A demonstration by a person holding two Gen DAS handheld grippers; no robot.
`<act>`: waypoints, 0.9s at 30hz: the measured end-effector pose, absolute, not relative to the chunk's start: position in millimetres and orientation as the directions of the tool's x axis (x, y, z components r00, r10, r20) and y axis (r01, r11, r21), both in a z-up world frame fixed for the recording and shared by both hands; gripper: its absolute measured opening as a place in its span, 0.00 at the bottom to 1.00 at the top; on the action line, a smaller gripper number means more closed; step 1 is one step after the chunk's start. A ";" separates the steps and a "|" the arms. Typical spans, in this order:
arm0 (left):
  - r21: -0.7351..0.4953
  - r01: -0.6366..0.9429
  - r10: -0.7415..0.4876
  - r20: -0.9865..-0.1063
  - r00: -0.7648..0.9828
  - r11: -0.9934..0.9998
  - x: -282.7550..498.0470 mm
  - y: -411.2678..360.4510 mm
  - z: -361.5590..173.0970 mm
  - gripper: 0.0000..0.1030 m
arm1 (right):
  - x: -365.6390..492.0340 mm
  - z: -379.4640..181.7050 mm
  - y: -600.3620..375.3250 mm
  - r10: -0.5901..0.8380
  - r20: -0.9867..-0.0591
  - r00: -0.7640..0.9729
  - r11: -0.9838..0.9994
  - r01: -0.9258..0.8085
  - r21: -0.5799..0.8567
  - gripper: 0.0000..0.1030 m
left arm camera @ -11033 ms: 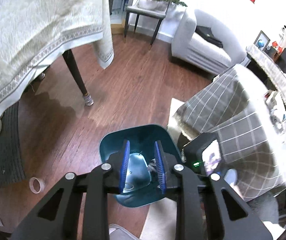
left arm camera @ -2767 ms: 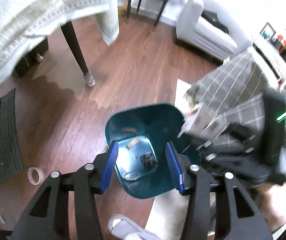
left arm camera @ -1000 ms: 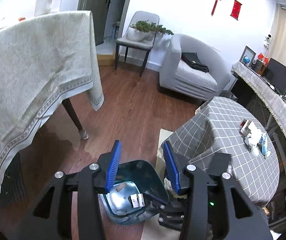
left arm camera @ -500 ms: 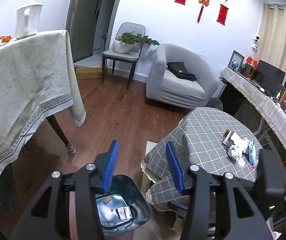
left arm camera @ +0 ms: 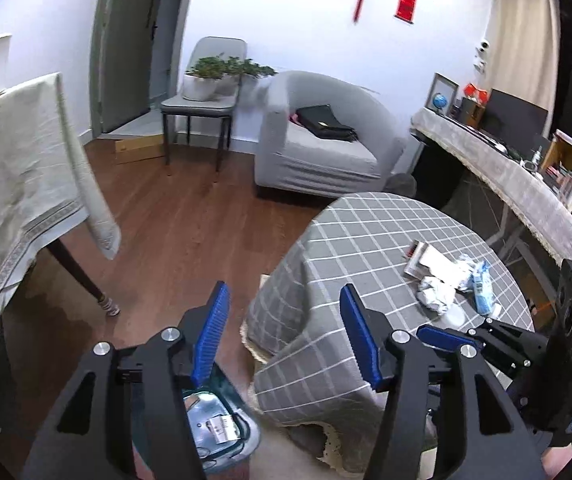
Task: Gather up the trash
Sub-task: 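Move both tools back toward the table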
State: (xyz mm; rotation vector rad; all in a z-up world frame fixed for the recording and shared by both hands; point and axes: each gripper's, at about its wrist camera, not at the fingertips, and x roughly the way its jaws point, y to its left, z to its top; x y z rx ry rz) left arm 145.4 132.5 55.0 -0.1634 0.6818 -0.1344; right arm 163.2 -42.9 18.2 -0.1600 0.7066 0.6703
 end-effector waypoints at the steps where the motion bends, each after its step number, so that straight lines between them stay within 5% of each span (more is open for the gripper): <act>1: -0.192 0.081 -0.185 -0.616 0.766 0.978 147.5 125.1 54.4 0.59 | 164.6 18.4 -49.9 0.507 -0.648 0.569 0.789 -0.608 0.083 0.52; 27: -0.128 0.361 -0.333 -0.732 0.594 0.924 184.6 -37.0 -1.2 0.61 | 171.6 7.5 -207.3 0.283 -0.689 0.667 0.940 -0.336 0.061 0.52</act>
